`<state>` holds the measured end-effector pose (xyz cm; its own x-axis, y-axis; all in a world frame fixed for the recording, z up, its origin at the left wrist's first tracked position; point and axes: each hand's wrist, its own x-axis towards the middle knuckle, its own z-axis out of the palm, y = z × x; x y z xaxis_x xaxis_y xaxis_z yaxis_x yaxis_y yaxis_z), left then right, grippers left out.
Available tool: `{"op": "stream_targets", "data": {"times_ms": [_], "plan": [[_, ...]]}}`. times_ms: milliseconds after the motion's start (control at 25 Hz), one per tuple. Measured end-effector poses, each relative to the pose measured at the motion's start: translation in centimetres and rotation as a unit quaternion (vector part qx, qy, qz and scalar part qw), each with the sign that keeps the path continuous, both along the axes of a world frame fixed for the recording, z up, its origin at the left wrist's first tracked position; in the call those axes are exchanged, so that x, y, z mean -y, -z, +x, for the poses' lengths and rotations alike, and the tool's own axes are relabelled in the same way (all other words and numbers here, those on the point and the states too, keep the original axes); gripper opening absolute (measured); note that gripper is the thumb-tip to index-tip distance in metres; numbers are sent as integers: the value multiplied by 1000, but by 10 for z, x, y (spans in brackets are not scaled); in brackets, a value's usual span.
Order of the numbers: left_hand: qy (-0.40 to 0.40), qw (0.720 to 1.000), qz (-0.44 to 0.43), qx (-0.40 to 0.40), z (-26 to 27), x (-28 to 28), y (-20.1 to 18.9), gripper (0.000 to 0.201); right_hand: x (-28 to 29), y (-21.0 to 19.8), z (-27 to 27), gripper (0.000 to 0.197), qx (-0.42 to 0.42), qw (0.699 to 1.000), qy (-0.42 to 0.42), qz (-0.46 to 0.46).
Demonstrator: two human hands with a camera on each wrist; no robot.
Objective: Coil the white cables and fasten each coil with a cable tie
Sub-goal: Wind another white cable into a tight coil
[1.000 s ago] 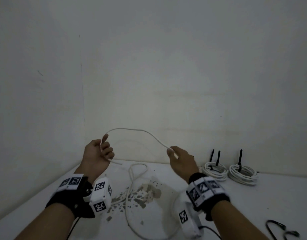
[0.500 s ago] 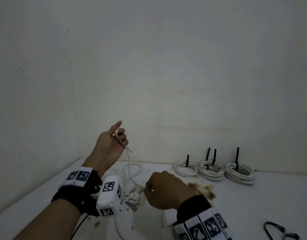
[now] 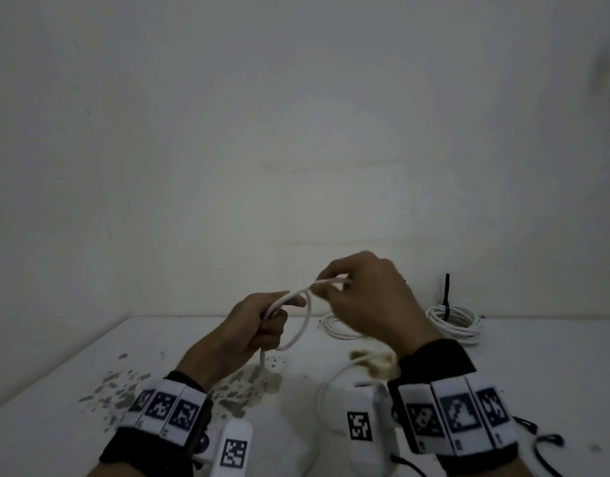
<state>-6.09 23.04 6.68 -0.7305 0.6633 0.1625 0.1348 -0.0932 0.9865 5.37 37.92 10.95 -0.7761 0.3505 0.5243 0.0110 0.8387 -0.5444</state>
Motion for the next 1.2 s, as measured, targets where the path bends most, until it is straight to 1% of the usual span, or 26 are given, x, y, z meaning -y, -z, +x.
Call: {"op": "stream_targets", "data": {"times_ms": [40,120,200,280,400,520,560,600,640,680,720,760,800,880,960,1120,1200], "plan": [[-8,1000,11,7,2,-4,0,35,-7,0,2,15,-34,999,28,-24],[-22,1000,17,6,6,-12,1,39,-11,3,3,19,-72,995,62,-39],[-23,1000,10,9,8,-18,3,48,-6,6,1,21,-94,992,73,-39],[-24,999,10,22,9,-20,4,52,-4,6,-1,24,-122,988,88,-46],[-61,997,22,35,11,-21,4,55,-6,4,-1,22,-165,977,108,-87],[-75,995,39,55,13,-23,5,57,-5,6,-4,20,-168,973,100,-124],[-72,994,48,72,11,-22,5,57,-6,7,-6,19,-157,976,83,-129],[-69,991,63,91,10,-20,5,56,-10,7,-7,17,-137,978,42,-151],[-68,989,79,109,7,-17,5,55,-13,5,-5,17,-102,975,-19,-195],[-71,985,94,123,5,-14,3,55,-16,4,-1,21,-57,961,-96,-252],[-73,982,109,135,2,-10,2,54,-18,2,4,24,-8,938,-168,-303],[-74,979,123,144,0,-7,0,53,-18,1,9,25,30,921,-215,-323],[-71,976,137,153,-2,-5,-3,53,-17,1,12,24,52,917,-236,-317],[-60,970,164,170,-3,-2,-7,52,-10,3,12,21,53,924,-232,-299],[-50,967,178,176,0,1,-11,51,-2,10,5,17,31,927,-218,-305],[-40,974,153,164,10,1,-13,49,6,25,-9,10,-21,931,-182,-315],[-24,977,141,161,15,-2,-13,50,11,31,-13,11,-62,939,-171,-292]]}}
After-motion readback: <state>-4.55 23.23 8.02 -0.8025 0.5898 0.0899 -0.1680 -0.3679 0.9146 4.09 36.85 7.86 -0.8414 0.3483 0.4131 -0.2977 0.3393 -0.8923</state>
